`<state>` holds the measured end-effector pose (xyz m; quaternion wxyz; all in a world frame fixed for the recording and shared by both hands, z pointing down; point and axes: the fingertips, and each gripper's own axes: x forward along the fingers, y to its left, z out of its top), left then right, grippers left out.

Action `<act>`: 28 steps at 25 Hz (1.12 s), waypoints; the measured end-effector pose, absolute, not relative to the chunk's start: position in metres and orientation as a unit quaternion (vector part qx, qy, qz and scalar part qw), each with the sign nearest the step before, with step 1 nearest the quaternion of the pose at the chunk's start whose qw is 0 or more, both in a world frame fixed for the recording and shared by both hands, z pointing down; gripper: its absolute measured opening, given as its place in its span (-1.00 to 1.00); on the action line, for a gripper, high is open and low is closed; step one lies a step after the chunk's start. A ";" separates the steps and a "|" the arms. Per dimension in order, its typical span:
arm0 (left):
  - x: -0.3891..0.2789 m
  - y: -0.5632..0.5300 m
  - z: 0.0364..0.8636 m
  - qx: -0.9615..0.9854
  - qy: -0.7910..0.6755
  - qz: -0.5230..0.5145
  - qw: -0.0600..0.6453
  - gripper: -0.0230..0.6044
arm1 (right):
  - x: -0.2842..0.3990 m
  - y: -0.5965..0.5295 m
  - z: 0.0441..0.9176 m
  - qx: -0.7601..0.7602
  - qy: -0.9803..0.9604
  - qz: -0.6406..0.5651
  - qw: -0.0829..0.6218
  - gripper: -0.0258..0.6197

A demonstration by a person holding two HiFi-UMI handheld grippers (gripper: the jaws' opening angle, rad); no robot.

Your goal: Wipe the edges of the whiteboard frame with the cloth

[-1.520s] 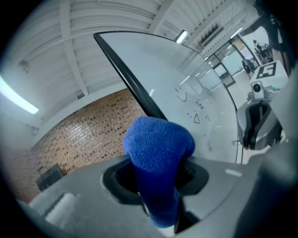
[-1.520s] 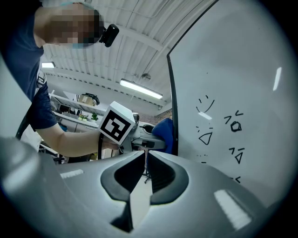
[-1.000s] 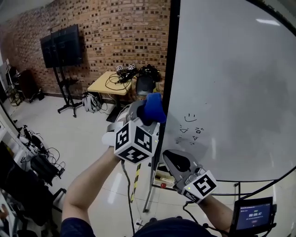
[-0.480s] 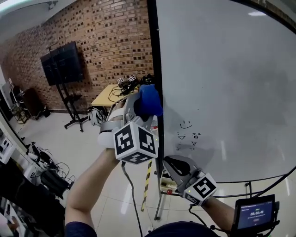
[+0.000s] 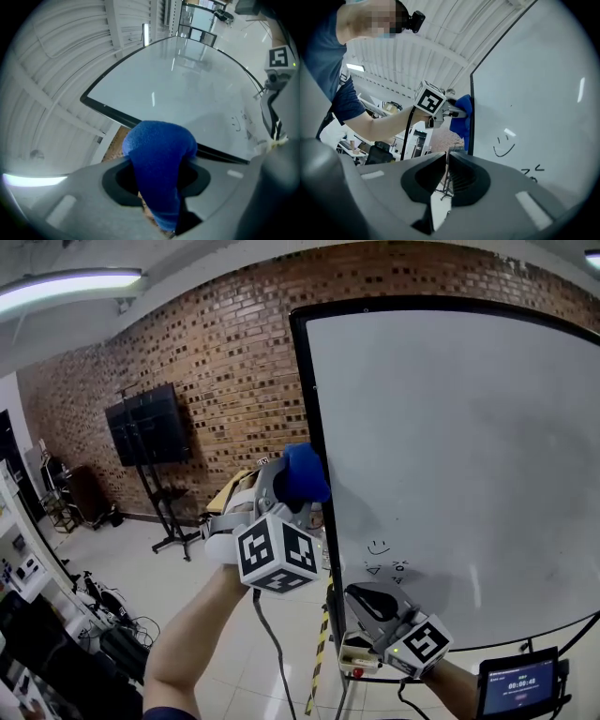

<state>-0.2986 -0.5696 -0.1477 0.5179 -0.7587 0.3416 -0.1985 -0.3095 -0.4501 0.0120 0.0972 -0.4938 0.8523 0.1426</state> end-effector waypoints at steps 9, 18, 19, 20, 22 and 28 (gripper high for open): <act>-0.304 -0.568 -0.189 -0.744 0.348 -0.191 0.537 -0.41 | -0.307 -0.450 -0.018 -0.500 0.843 0.161 0.114 -0.84; -0.303 -0.572 -0.243 -0.718 0.364 -0.197 0.559 -0.40 | -0.307 -0.457 -0.049 -0.498 0.838 0.199 0.103 -0.84; -0.303 -0.572 -0.250 -0.719 0.366 -0.196 0.557 -0.40 | -0.306 -0.458 -0.048 -0.498 0.838 0.200 0.103 -0.84; -0.303 -0.572 -0.256 -0.721 0.367 -0.194 0.555 -0.40 | -0.305 -0.459 -0.047 -0.499 0.838 0.198 0.103 -0.84; -0.303 -0.572 -0.268 -0.722 0.370 -0.190 0.553 -0.40 | -0.305 -0.461 -0.042 -0.500 0.839 0.186 0.104 -0.84; -0.301 -0.567 -0.293 -0.693 0.381 -0.196 0.579 -0.40 | -0.303 -0.462 -0.047 -0.495 0.842 0.188 0.104 -0.84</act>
